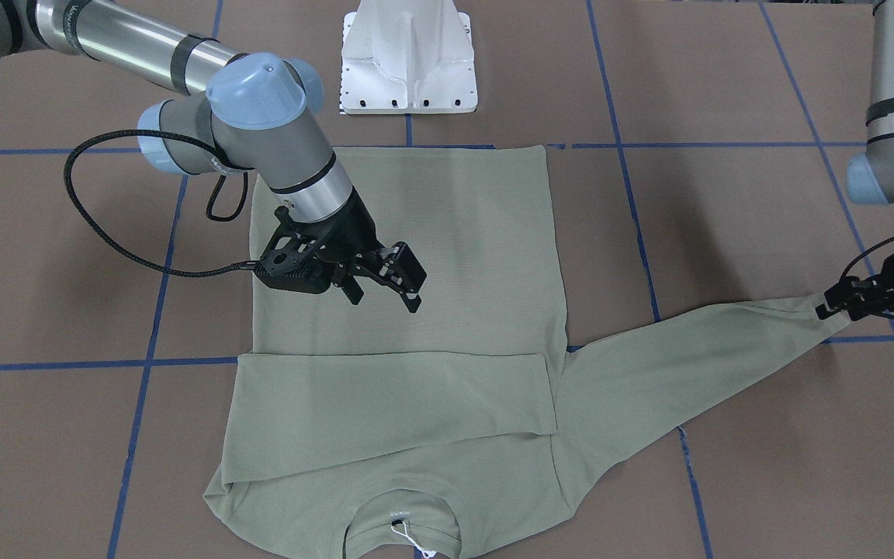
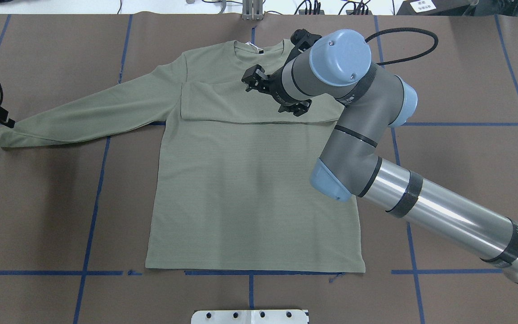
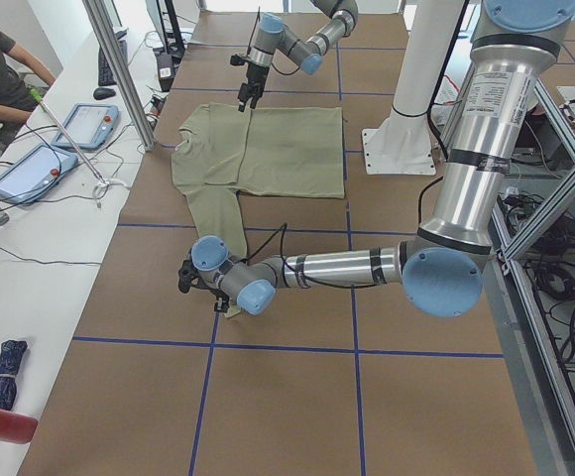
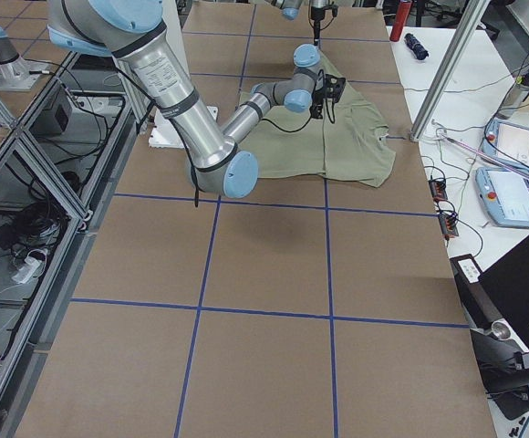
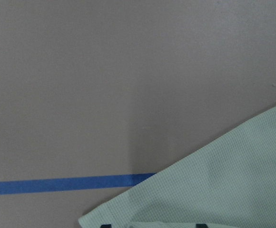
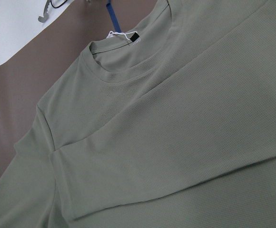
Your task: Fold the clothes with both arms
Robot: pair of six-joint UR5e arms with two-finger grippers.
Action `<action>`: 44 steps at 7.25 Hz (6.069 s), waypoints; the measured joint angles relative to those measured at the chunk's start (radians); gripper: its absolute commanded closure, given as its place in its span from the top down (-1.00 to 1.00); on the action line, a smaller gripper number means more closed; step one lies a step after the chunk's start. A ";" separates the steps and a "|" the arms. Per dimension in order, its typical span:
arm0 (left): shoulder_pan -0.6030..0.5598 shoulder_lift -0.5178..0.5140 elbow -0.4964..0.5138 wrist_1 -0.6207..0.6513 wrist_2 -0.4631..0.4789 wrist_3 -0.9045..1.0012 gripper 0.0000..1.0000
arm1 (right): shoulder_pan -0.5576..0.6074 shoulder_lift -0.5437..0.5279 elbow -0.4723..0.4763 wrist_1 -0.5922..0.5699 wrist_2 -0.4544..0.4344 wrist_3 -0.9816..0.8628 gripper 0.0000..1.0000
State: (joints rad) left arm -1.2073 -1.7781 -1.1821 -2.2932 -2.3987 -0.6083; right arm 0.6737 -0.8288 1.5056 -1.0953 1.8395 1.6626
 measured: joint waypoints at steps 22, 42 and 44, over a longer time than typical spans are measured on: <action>0.582 -0.898 0.100 -0.148 0.640 -1.214 -1.00 | 0.168 -0.452 0.435 -0.071 0.067 -0.090 1.00; 0.431 -0.445 -0.166 -0.277 0.423 -0.895 0.58 | -0.508 -0.635 0.579 -0.301 -0.392 0.347 0.83; 0.431 -0.445 -0.165 -0.277 0.424 -0.895 0.59 | -0.546 -0.657 0.581 -0.302 -0.394 0.377 0.67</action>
State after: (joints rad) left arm -0.7760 -2.2229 -1.3475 -2.5705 -1.9743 -1.5036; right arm 0.1274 -1.4854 2.0869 -1.3974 1.4456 2.0392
